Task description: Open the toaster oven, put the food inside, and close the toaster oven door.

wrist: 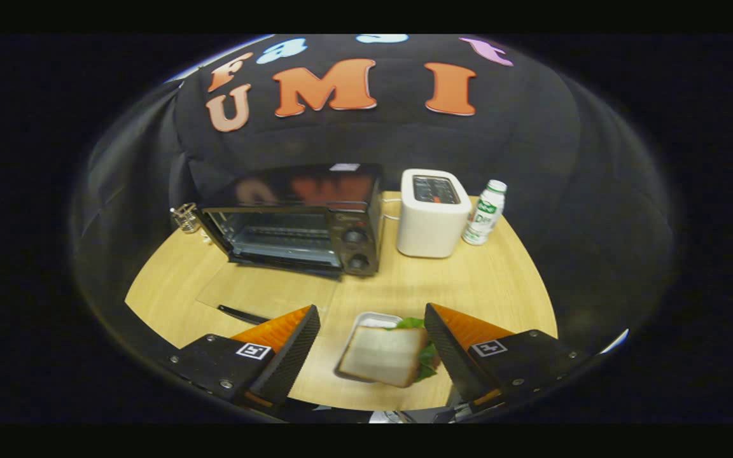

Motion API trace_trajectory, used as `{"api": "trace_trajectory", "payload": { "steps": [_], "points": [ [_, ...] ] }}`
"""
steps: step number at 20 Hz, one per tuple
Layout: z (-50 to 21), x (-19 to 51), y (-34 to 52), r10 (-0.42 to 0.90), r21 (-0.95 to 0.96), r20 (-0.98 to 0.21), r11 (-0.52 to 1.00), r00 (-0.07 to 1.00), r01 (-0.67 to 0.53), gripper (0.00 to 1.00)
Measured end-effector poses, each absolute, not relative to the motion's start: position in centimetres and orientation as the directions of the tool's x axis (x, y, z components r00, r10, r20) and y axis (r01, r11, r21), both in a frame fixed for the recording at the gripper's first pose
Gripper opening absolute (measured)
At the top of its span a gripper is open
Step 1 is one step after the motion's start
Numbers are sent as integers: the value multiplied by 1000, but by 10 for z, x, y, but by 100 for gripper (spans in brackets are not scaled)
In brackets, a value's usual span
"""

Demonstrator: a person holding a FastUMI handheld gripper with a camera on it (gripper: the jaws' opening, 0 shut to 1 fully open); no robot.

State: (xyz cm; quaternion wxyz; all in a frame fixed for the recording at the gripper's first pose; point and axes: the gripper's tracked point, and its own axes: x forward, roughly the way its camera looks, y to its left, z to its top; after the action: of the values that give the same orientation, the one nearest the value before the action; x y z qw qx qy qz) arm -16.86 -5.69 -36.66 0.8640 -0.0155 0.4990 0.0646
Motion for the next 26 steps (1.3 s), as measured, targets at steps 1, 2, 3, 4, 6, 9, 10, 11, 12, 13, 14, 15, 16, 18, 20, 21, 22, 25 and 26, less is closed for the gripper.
{"api": "trace_trajectory", "payload": {
  "steps": [1, 2, 3, 4, 6, 9, 10, 11, 12, 13, 14, 15, 16, 18, 20, 21, 22, 25, 26],
  "points": [
    [-374, -176, -72, 71, 23, -879, 994, 472, -107, 98],
    [-381, -180, -84, 49, 8, -885, 996, 462, -90, 98],
    [-390, -184, -89, 40, 4, -892, 997, 451, -81, 98],
    [-398, -188, -92, 42, 14, -901, 998, 431, -67, 98],
    [-413, -200, -94, 58, 50, -919, 998, 390, -31, 98],
    [-437, -211, -98, 66, 83, -936, 996, 347, 35, 98],
    [-443, -212, -94, 86, 113, -939, 992, 334, 63, 97],
    [-447, -214, -91, 99, 133, -941, 987, 323, 86, 96],
    [-451, -217, -90, 111, 147, -943, 985, 315, 93, 96],
    [-457, -220, -89, 120, 157, -947, 982, 298, 102, 96],
    [-459, -222, -84, 142, 185, -948, 974, 284, 130, 96],
    [-462, -222, -80, 155, 206, -948, 964, 276, 167, 96],
    [-466, -221, -76, 166, 222, -948, 956, 272, 190, 96],
    [-470, -229, -74, 167, 220, -954, 955, 250, 201, 96],
    [-466, -224, -72, 175, 235, -948, 947, 264, 217, 87],
    [-463, -224, -72, 183, 247, -946, 941, 269, 230, 76],
    [-459, -221, -72, 192, 263, -941, 933, 279, 244, 72],
    [-447, -209, -69, 217, 314, -926, 899, 309, 307, 45],
    [-446, -208, -70, 217, 312, -927, 899, 306, 306, 38]
  ]
}}
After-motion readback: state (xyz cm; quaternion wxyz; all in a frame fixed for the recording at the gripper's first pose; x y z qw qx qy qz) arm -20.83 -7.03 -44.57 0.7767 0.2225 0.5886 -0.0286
